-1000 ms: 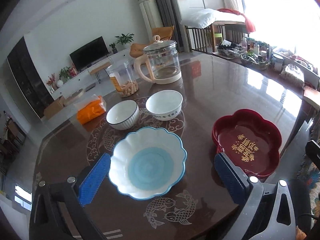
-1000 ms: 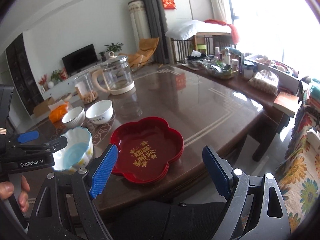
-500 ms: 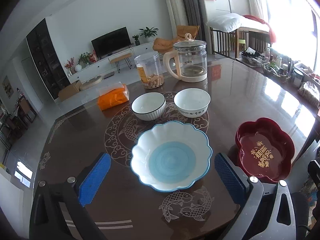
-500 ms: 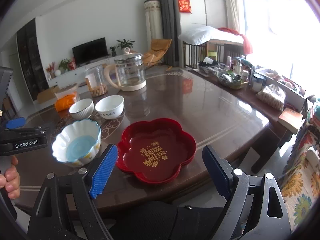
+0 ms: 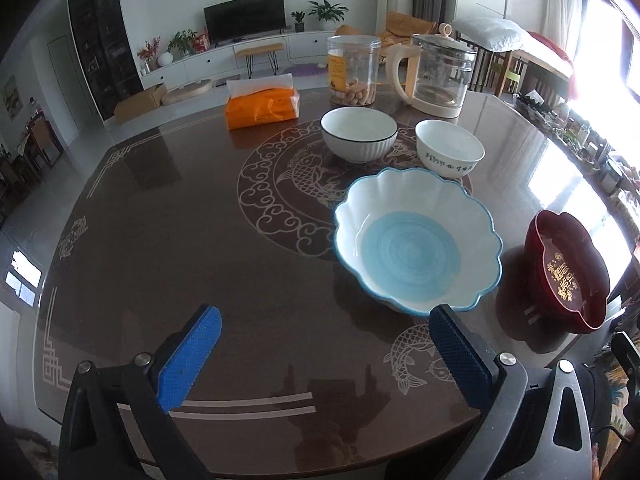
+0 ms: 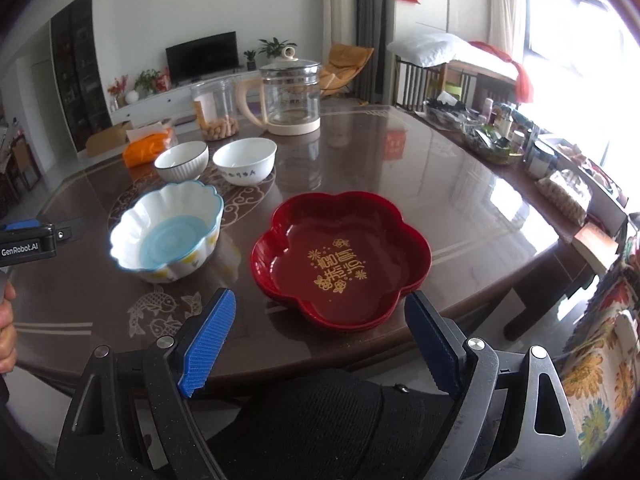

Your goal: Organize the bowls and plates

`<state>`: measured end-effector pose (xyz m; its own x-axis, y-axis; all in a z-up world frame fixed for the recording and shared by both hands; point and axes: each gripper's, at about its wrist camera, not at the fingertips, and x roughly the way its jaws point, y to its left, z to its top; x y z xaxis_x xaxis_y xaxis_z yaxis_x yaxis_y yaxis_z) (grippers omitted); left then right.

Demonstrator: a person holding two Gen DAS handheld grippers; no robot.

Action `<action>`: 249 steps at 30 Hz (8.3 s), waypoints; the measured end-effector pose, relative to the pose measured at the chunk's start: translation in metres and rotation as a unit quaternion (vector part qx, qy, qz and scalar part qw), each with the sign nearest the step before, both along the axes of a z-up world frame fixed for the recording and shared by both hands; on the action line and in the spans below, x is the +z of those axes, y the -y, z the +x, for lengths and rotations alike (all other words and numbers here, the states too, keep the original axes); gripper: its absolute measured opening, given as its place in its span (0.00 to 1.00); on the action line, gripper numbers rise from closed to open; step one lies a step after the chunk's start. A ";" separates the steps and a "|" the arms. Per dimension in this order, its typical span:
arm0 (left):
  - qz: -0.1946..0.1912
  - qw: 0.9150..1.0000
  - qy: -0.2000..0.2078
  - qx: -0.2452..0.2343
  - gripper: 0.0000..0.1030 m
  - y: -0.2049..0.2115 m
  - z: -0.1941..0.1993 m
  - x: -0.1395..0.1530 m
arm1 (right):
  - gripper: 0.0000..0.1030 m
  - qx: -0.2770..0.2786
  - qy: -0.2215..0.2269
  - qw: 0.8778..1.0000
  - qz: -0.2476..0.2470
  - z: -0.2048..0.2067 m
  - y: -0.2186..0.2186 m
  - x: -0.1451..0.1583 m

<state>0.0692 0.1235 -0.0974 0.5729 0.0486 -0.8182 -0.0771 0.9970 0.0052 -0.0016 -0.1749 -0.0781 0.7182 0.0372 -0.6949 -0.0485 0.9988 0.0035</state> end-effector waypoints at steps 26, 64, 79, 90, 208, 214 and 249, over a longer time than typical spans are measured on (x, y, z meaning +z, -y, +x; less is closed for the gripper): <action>-0.140 0.980 -0.138 -0.013 0.31 -0.002 0.115 -0.092 | 0.20 0.162 -0.289 0.942 0.055 0.248 -0.097 -0.090; -0.123 0.984 -0.131 0.020 0.21 -0.055 0.028 -0.087 | 0.15 0.170 -0.283 0.938 0.108 0.137 -0.153 -0.098; -0.114 0.990 -0.069 0.048 0.49 -0.078 0.016 -0.078 | 0.72 0.152 -0.232 0.957 0.081 0.119 -0.137 -0.103; -0.029 0.994 0.033 0.100 0.79 -0.112 -0.013 0.011 | 0.72 0.124 -0.096 0.986 0.057 0.074 -0.115 -0.033; -0.108 0.983 -0.150 -0.018 0.14 -0.029 0.038 -0.060 | 0.15 0.206 -0.261 0.936 0.113 0.135 -0.171 -0.076; -0.058 0.988 -0.143 -0.028 0.14 -0.019 0.040 -0.064 | 0.21 0.211 -0.255 0.936 0.117 0.137 -0.174 -0.078; -0.129 0.989 -0.069 -0.018 0.18 -0.044 0.038 0.005 | 0.62 0.187 -0.106 0.965 0.148 0.078 -0.110 -0.010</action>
<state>0.1067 0.1672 -0.0921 0.4527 -0.1896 -0.8713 -0.0580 0.9688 -0.2409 0.0768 -0.0652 -0.0879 0.4585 0.4868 -0.7435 -0.3729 0.8648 0.3362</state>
